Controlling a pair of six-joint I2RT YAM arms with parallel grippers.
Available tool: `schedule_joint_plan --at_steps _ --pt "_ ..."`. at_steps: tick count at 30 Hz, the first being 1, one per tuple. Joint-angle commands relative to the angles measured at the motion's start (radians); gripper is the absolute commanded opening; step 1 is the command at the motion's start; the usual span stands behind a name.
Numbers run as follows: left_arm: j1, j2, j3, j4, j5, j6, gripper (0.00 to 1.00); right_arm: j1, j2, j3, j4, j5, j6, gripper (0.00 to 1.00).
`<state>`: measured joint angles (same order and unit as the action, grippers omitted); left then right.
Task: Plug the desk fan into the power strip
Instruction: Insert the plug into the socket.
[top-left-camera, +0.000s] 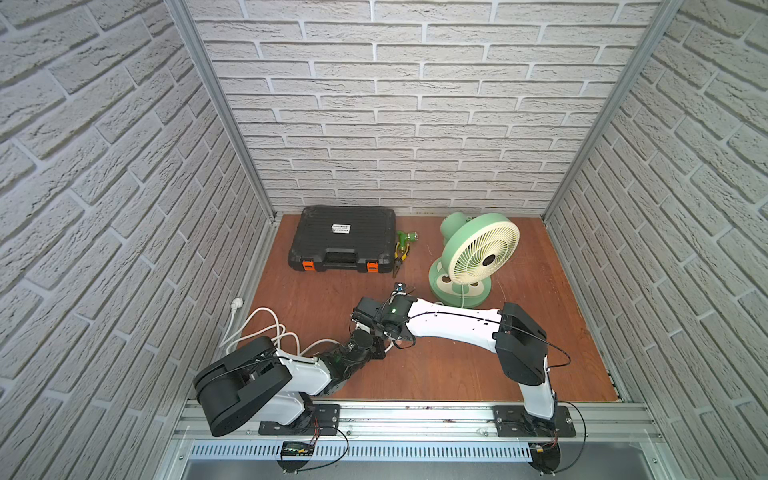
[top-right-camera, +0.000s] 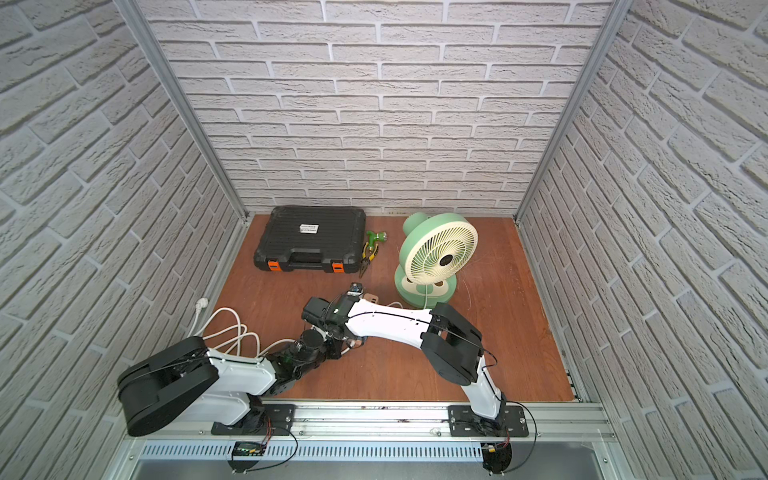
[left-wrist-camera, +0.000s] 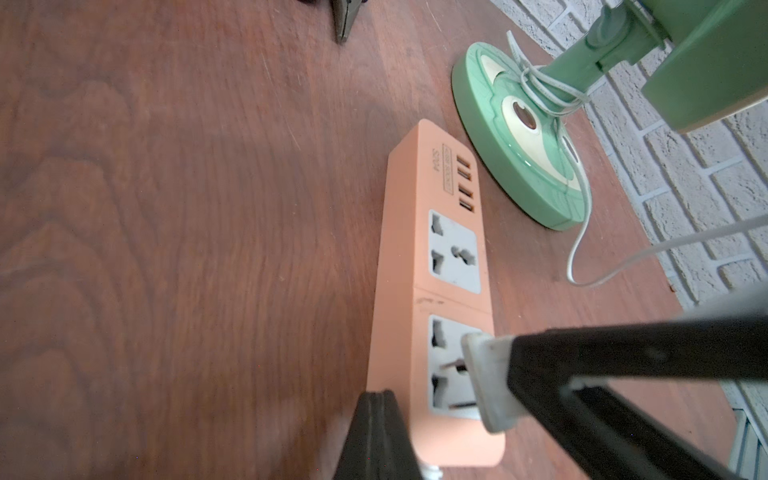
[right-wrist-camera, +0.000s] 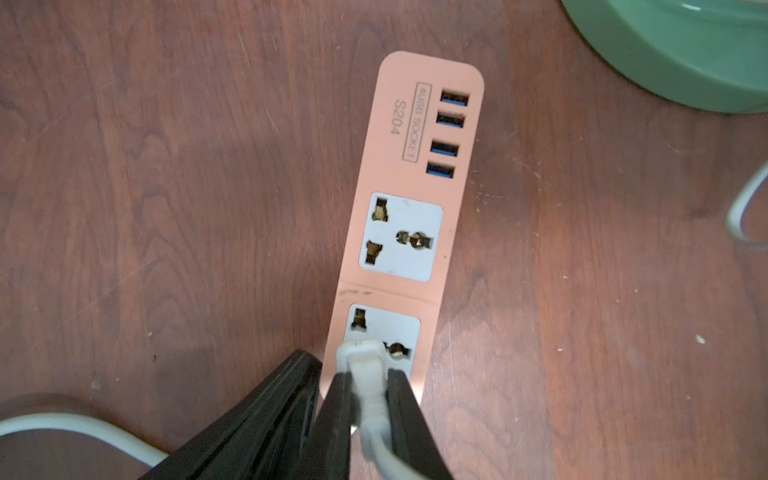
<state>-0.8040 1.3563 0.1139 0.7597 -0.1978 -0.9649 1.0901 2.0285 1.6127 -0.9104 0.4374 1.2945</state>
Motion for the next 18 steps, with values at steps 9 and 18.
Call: schedule_joint_plan --at_steps 9,18 --pt "-0.009 0.016 -0.011 0.061 -0.002 0.009 0.00 0.001 -0.015 0.020 -0.028 0.043 0.028 0.03" --pt "-0.011 0.023 -0.011 0.067 -0.002 0.009 0.00 0.001 -0.003 0.029 -0.030 0.051 0.026 0.03"
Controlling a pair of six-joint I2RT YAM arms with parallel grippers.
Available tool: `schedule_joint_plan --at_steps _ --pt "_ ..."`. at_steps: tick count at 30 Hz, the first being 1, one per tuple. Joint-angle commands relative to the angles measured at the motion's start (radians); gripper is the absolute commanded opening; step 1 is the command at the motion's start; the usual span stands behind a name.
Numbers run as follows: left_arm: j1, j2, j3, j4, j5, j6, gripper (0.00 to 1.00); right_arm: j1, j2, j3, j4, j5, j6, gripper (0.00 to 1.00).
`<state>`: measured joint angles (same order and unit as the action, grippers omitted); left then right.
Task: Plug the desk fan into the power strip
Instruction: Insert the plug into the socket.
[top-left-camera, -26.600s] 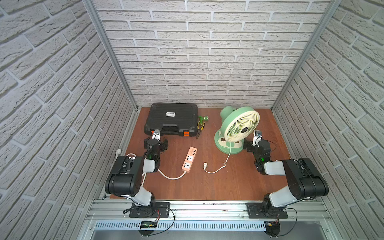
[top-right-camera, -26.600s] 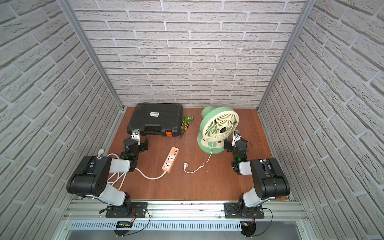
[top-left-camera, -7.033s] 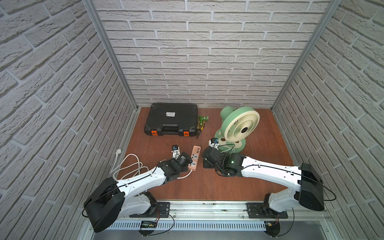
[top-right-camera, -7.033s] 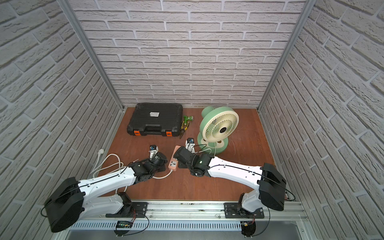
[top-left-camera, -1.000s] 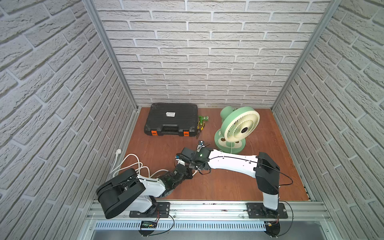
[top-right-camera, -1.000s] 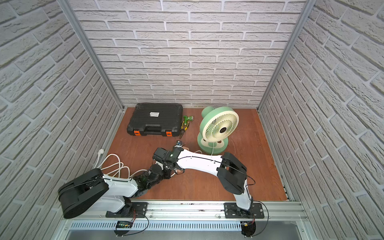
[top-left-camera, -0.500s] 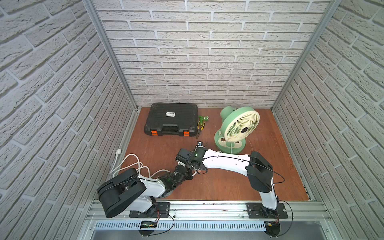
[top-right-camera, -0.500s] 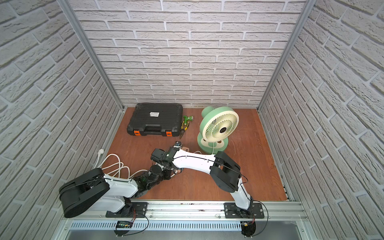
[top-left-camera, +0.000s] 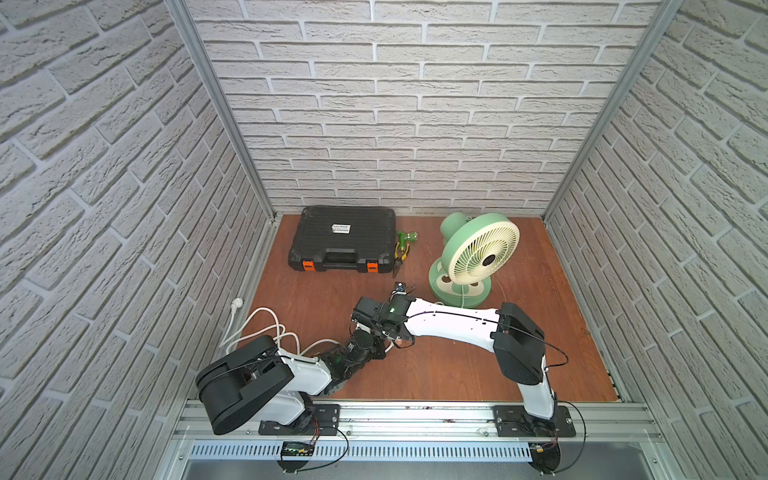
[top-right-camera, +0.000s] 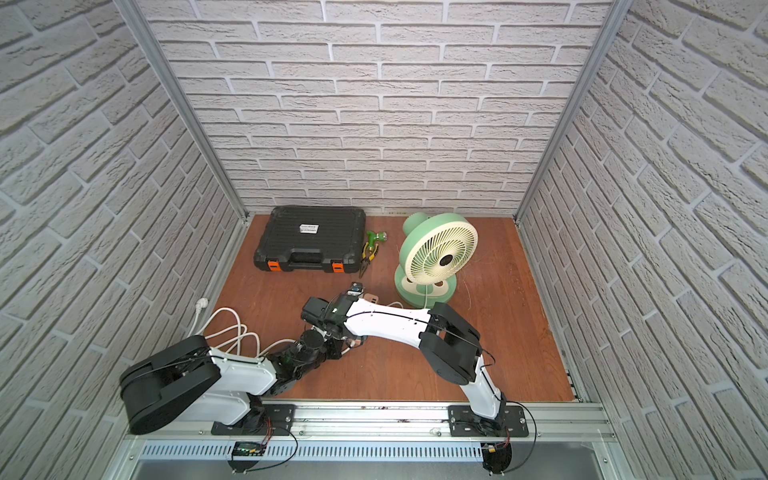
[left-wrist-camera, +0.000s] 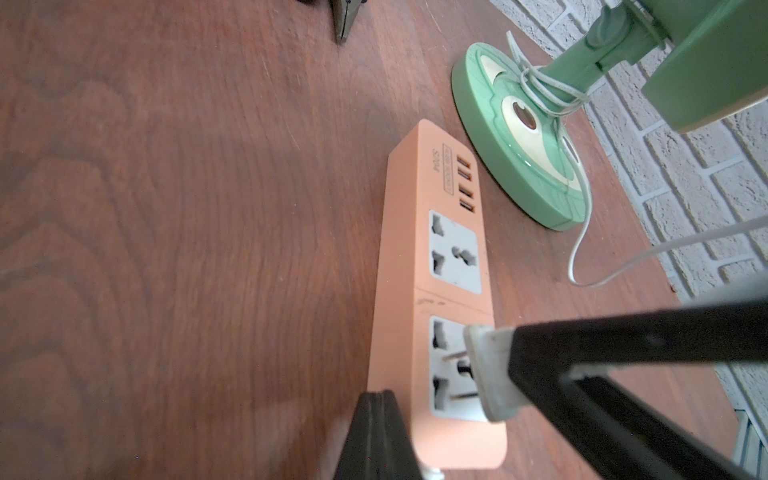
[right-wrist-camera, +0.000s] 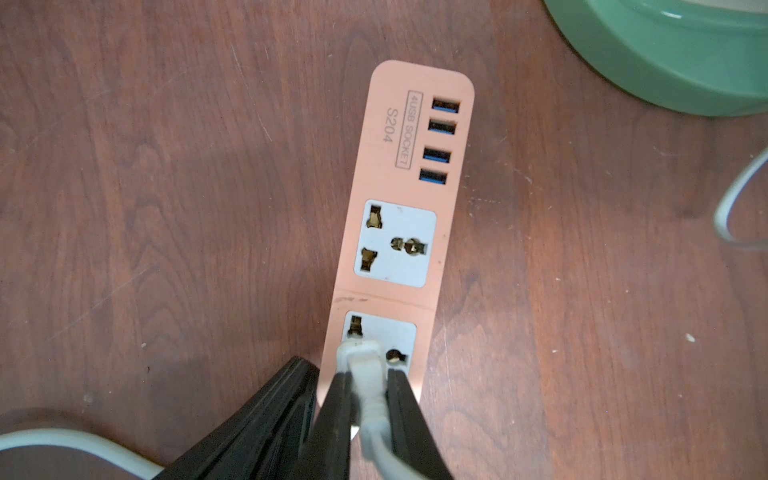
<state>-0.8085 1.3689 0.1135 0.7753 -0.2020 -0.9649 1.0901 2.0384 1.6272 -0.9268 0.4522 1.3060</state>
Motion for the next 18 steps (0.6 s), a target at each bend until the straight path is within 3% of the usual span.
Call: schedule_joint_plan --at_steps 1,18 --pt "-0.008 0.011 -0.011 0.052 0.003 0.009 0.00 0.001 -0.011 0.019 -0.019 0.039 0.017 0.03" --pt "-0.010 0.009 -0.016 0.059 0.000 0.009 0.00 -0.001 0.003 0.037 -0.022 0.037 0.025 0.03"
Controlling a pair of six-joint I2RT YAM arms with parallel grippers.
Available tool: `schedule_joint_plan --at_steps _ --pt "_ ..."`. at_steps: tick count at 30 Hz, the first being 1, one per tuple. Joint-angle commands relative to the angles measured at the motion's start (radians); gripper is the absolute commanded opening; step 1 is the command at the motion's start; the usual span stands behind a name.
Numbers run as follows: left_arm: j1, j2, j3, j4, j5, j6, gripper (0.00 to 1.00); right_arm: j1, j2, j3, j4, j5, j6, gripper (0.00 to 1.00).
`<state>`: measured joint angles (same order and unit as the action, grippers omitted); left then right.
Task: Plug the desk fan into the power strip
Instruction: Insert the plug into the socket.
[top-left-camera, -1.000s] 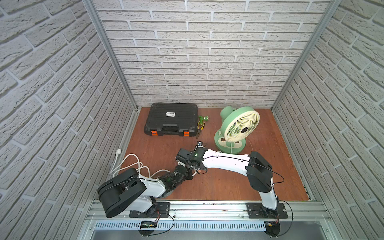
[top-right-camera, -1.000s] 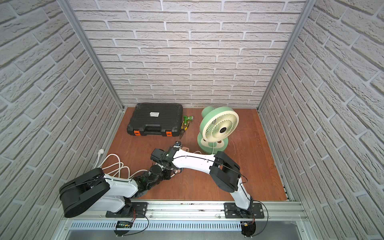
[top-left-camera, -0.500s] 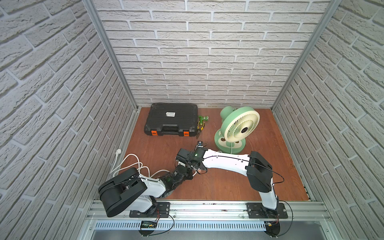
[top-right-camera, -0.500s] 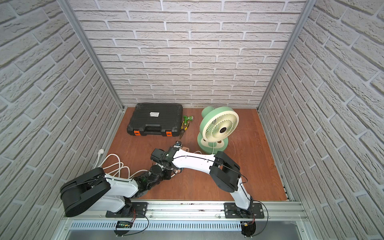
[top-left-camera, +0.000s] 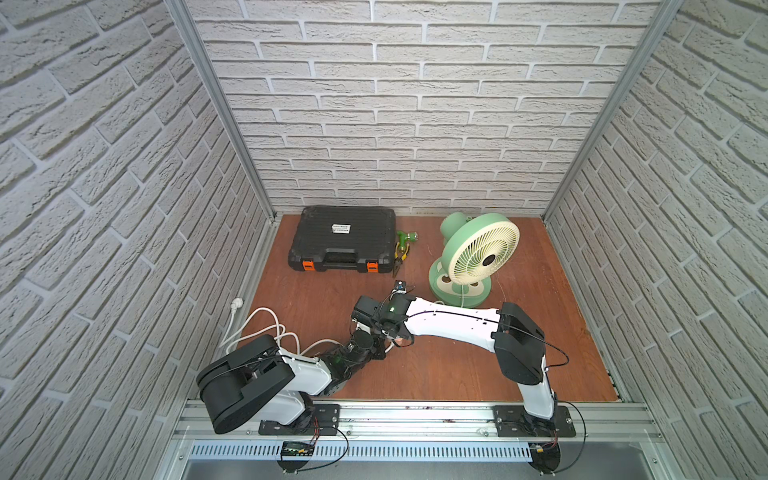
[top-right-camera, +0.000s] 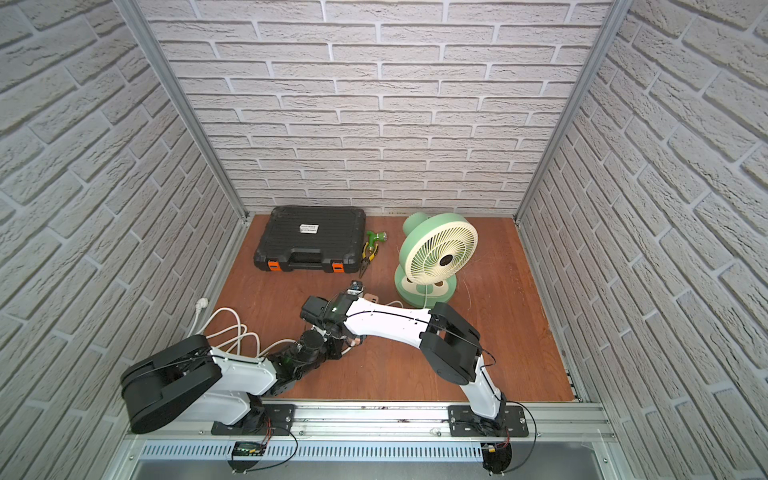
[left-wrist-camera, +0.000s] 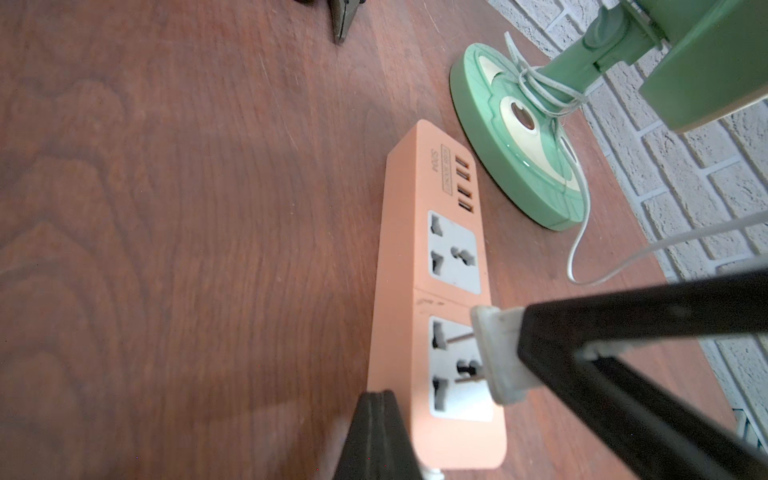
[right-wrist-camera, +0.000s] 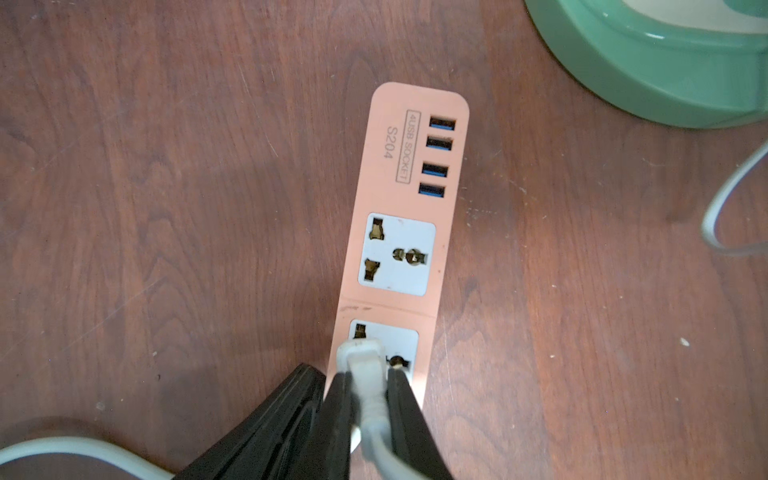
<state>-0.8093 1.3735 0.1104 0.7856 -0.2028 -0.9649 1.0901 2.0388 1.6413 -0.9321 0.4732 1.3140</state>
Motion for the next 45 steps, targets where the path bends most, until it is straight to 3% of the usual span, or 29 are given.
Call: schedule_joint_plan --at_steps 1,21,45 --pt "-0.010 0.005 -0.012 0.049 0.001 0.009 0.00 -0.001 0.005 0.026 -0.019 0.017 0.017 0.03" --pt "-0.011 0.002 -0.017 0.054 -0.003 0.011 0.00 -0.001 0.057 0.054 -0.058 0.032 0.021 0.03" --pt "-0.014 -0.007 -0.022 0.060 -0.003 0.006 0.00 0.005 0.152 0.144 -0.145 -0.034 0.043 0.03"
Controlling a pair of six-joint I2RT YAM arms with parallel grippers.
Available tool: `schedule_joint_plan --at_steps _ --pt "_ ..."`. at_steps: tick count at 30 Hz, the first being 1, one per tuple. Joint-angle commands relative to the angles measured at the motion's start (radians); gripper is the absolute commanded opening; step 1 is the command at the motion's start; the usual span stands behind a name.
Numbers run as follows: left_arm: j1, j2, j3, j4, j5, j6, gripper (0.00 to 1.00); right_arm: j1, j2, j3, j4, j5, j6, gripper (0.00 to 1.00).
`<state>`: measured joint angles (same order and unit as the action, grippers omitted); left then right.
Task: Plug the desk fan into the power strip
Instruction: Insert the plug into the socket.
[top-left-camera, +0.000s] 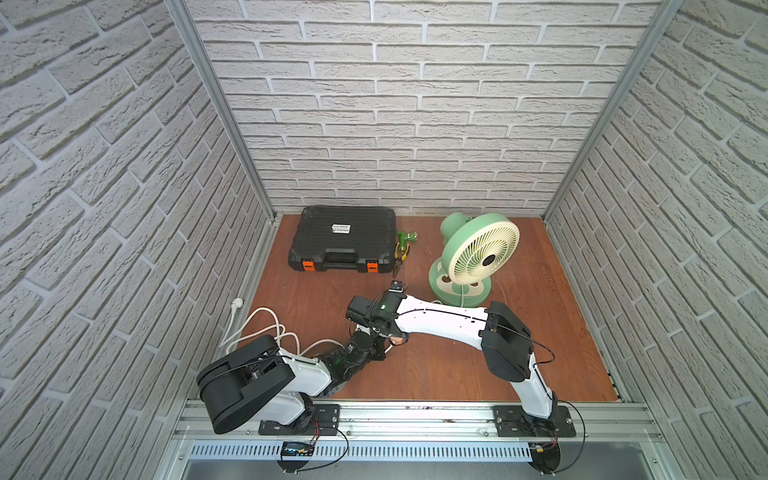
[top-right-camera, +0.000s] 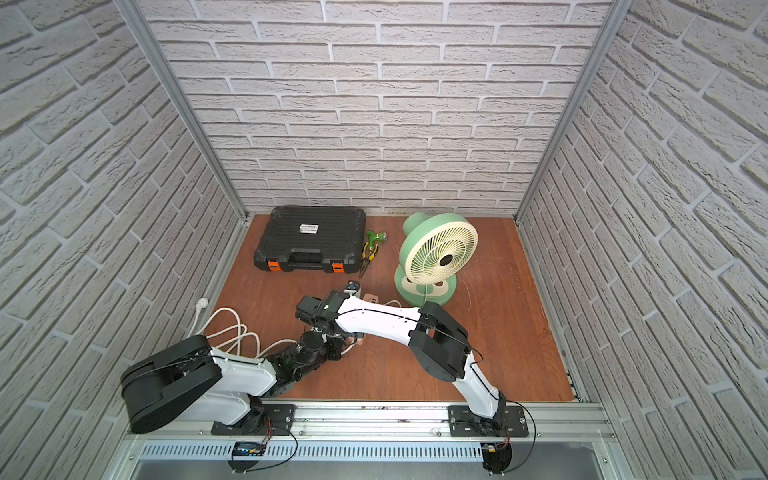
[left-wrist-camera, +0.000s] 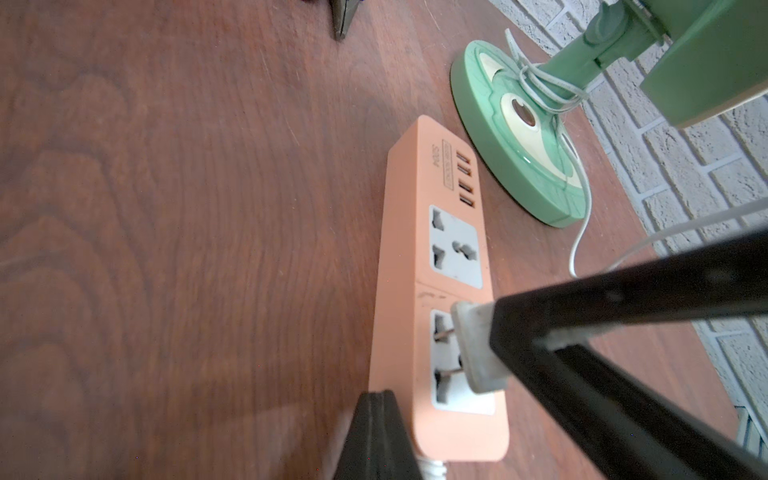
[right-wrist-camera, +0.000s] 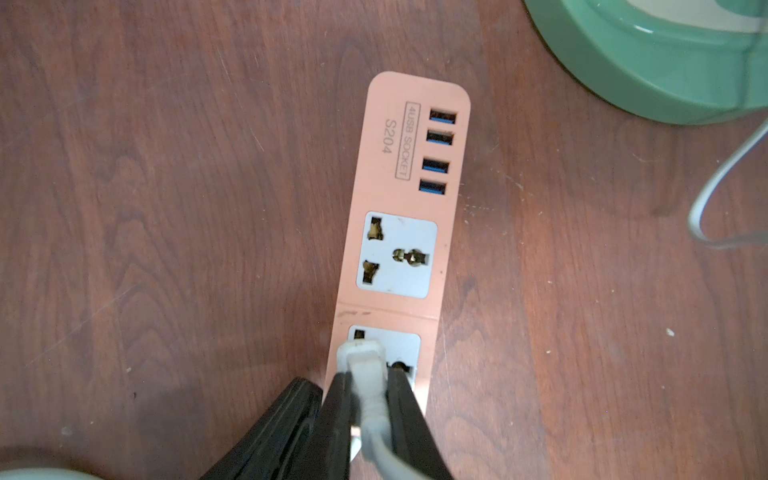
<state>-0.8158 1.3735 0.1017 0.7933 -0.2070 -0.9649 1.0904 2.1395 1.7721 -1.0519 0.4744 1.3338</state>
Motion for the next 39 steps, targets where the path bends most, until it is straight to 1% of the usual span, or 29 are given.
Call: schedule_joint_plan --at_steps 1,3,10,17,24,26,30,31,39 --pt "-0.008 -0.007 -0.013 0.052 0.002 0.002 0.00 0.007 0.058 0.023 -0.032 -0.031 0.023 0.03" --pt "-0.012 -0.006 -0.011 0.055 0.002 -0.003 0.00 0.008 0.078 0.046 -0.057 -0.033 0.032 0.03" --pt "-0.023 -0.005 -0.016 0.064 -0.006 -0.013 0.00 0.008 0.130 0.067 -0.049 -0.094 0.030 0.03" --pt "-0.023 -0.033 -0.020 0.041 -0.015 -0.012 0.00 0.017 0.146 0.099 -0.074 -0.097 0.017 0.02" --pt "-0.022 -0.033 -0.020 0.038 -0.017 -0.011 0.00 0.019 0.150 0.088 -0.064 -0.097 0.003 0.02" --pt "-0.022 -0.035 -0.020 0.037 -0.016 -0.010 0.00 0.019 0.151 0.097 -0.061 -0.086 -0.016 0.03" --pt "-0.024 -0.042 -0.023 0.033 -0.014 -0.012 0.00 0.021 0.174 0.132 -0.054 -0.075 -0.110 0.02" --pt "-0.023 -0.047 -0.025 0.032 -0.014 -0.012 0.00 0.023 0.179 0.136 -0.065 -0.064 -0.115 0.02" --pt "-0.033 -0.113 -0.033 -0.022 -0.031 -0.010 0.00 0.032 0.137 0.008 -0.014 -0.014 -0.122 0.02"
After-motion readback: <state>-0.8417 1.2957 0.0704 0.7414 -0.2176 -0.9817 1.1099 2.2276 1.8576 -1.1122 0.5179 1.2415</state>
